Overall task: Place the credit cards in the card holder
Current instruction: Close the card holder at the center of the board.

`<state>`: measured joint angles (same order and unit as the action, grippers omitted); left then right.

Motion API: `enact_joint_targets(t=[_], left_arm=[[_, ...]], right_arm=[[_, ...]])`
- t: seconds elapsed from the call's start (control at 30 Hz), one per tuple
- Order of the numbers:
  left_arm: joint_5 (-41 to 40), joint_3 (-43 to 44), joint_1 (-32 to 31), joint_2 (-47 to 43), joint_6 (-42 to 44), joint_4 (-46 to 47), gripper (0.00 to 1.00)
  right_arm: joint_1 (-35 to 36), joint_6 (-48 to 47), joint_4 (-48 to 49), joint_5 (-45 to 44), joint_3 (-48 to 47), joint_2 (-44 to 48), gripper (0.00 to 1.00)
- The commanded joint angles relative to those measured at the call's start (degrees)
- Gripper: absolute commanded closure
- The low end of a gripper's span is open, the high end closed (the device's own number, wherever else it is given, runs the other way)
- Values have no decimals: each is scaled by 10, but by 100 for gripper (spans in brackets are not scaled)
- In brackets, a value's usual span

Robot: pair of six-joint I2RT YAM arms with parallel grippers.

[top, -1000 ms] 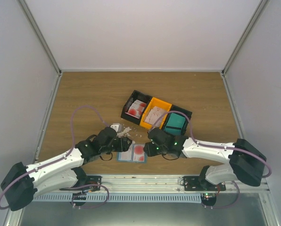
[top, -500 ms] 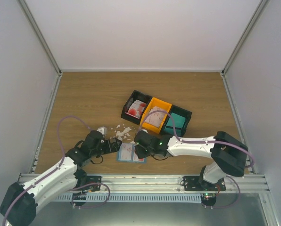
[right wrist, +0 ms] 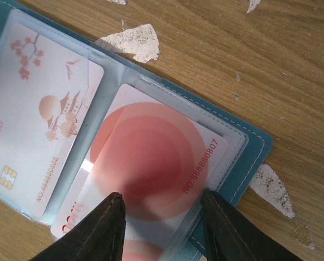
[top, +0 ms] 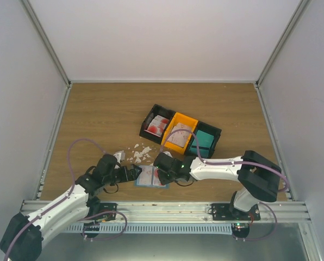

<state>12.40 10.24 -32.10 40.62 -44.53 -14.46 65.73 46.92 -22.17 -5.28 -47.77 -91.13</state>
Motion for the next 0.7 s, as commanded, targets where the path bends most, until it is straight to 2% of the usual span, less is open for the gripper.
enact_joint_targets(t=[0.0,0.3,0.67], left_arm=[[53,-29,4,-1,1,36,1],[80,-44,4,-20,-7,39,3],[171,-45,5,94,-65,121,12]], right_arm=[[6,13,-21,-15,-9,-14,60],[-1,17,-19,-16,5,-14,60],[-17,9,35,33,37,-11,61]])
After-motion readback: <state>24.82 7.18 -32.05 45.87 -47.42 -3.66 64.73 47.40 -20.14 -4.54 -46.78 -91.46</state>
